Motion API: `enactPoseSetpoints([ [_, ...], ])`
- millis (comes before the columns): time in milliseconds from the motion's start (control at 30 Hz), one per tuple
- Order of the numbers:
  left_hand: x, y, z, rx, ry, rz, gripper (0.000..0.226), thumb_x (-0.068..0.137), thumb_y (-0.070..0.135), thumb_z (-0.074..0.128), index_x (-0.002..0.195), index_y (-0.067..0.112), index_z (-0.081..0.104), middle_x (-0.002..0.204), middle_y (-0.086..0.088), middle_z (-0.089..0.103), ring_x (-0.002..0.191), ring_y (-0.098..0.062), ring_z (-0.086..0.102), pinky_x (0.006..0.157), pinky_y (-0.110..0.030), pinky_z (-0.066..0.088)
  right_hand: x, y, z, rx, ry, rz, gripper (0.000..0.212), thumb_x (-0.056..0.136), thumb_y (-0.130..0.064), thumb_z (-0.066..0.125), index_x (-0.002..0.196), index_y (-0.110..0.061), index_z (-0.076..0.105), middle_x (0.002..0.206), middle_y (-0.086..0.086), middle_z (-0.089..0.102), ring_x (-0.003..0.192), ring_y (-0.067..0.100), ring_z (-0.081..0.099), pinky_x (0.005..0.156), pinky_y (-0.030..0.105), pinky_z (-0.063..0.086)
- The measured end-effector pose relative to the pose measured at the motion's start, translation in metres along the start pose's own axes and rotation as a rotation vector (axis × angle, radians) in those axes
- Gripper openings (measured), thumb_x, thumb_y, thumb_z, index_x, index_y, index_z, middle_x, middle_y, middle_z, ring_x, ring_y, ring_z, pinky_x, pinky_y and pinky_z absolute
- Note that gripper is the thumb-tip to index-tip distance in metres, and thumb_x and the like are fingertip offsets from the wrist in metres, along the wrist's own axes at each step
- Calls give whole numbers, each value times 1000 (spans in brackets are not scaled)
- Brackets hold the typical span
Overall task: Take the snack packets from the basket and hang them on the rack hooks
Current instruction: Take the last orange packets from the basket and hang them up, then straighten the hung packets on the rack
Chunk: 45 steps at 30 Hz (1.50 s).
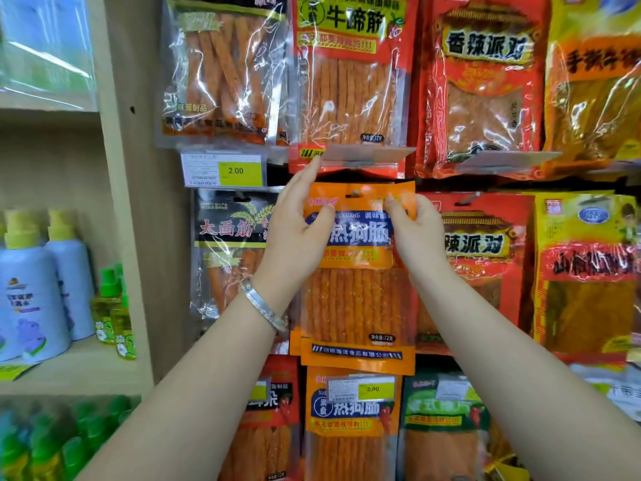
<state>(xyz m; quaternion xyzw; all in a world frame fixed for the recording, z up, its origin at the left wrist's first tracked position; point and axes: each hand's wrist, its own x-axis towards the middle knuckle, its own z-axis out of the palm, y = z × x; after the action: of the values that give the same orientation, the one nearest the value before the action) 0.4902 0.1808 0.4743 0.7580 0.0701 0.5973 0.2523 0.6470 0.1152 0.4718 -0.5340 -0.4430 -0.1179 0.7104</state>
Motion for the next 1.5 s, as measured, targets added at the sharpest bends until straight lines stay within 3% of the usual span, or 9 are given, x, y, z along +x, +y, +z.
enactPoseSetpoints([
  [100, -4, -5, 2, -16, 0, -7, 61, 92, 18, 50, 146, 34, 28, 144, 23, 29, 137, 5, 21, 112, -20, 22, -4, 8, -3, -60, 33, -33, 12, 90, -32, 59, 89, -21, 54, 78, -14, 54, 68, -4, 51, 66, 19, 41],
  [300, -44, -40, 13, 135, -4, -217, 78, 88, 17, 56, 151, 26, 10, 158, 5, 15, 142, -3, 8, 118, -36, 12, -35, 32, -10, -214, 87, -52, 50, 85, -23, 66, 128, -13, 43, 108, -4, 45, 90, 3, 46, 80, 14, 37],
  [367, -61, -50, 17, 99, -34, -296, 82, 90, 15, 55, 151, 26, 2, 158, 6, 10, 142, -2, 5, 117, -33, 8, -50, 41, -12, -214, 57, -63, 50, 89, -23, 60, 134, -12, 40, 120, 0, 45, 99, -4, 44, 86, 9, 34],
  [500, -92, -62, 27, -57, -92, -434, 91, 89, 9, 53, 149, 32, -12, 158, 10, 4, 141, -2, 8, 114, -29, 16, -83, 59, -13, -205, -69, 85, 57, 94, -16, 45, 146, -20, 24, 147, 3, 31, 134, 12, 30, 107, 24, 22],
  [733, -105, -78, 35, 11, -193, -521, 111, 82, 6, 66, 146, 31, -22, 158, 0, 2, 142, -14, 13, 104, -26, 26, -94, 73, -14, -220, -306, 157, 107, 77, -11, 67, 148, -31, -10, 153, -4, 11, 123, -7, 12, 104, 22, 14],
  [900, -94, -82, 39, 92, -188, -522, 108, 83, 5, 66, 147, 24, -19, 159, -4, 1, 144, -18, 12, 108, -26, 20, -80, 78, -9, -271, -379, 165, 110, 80, -13, 67, 147, -26, -20, 157, 2, 2, 143, 16, 7, 107, 25, 12],
  [1167, -114, -71, 40, 168, -150, -467, 101, 88, 10, 59, 147, 24, -22, 160, -6, 2, 145, -18, 6, 102, -19, 18, -95, 81, -25, -424, -393, 83, 101, 87, -29, 61, 147, -25, -20, 155, 3, 10, 140, 21, 17, 109, 30, 23],
  [1333, -131, -53, 44, 346, -16, -291, 85, 87, -5, 50, 151, 13, -4, 159, -7, -7, 144, -11, -6, 112, -13, 1, -109, 73, -34, -542, -280, -23, 92, 83, -31, 68, 151, -12, 9, 149, 11, 26, 137, 24, 24, 111, 31, 23],
  [1500, -135, -37, 58, 579, 72, -241, 66, 78, -5, 58, 137, 19, 45, 136, -11, 38, 126, -32, 33, 107, -46, 26, -108, 63, -56, -457, -187, -109, 72, 82, -24, 69, 142, -12, 33, 134, 8, 41, 122, 24, 45, 105, 39, 37],
])
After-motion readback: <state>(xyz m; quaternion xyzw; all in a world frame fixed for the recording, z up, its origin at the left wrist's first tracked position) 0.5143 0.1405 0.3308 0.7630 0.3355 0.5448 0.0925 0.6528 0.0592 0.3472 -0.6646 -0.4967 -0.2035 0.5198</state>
